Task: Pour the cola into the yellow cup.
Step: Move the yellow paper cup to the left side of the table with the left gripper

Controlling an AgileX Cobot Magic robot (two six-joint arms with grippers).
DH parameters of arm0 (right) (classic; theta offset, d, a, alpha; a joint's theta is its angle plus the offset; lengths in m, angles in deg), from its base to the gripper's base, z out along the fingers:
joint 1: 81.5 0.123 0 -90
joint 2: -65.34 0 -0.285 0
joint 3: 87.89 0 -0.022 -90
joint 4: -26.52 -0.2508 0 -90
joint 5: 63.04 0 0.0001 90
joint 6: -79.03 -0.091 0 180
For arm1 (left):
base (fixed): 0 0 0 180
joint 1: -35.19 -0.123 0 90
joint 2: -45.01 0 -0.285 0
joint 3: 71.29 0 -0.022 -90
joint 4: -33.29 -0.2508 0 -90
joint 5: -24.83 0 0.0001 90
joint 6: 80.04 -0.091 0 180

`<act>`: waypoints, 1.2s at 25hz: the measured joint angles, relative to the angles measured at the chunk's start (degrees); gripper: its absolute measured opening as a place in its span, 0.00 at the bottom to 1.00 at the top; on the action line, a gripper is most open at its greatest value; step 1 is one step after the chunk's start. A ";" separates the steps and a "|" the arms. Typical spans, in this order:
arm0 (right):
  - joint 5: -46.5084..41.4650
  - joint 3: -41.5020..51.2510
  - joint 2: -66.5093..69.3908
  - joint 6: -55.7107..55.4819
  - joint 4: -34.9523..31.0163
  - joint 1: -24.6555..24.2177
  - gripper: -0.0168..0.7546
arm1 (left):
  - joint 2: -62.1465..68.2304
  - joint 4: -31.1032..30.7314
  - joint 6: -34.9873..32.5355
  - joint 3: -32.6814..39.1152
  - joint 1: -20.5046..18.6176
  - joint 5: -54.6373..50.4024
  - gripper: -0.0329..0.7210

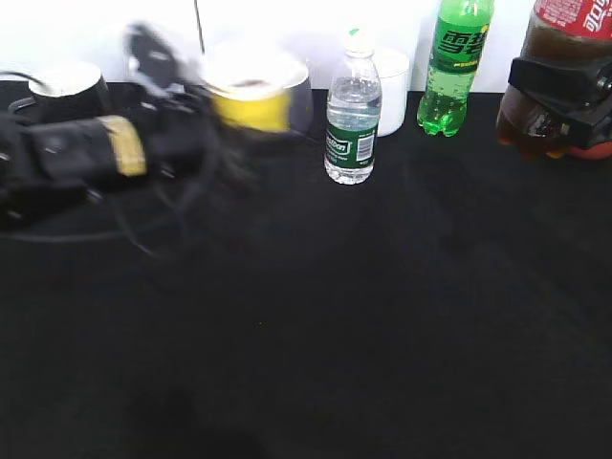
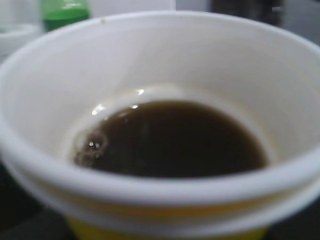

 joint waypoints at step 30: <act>-0.88 0.00 0.00 -0.11 -2.07 0.00 0.50 | 15.65 13.50 -8.64 -4.43 -9.56 -2.30 0.88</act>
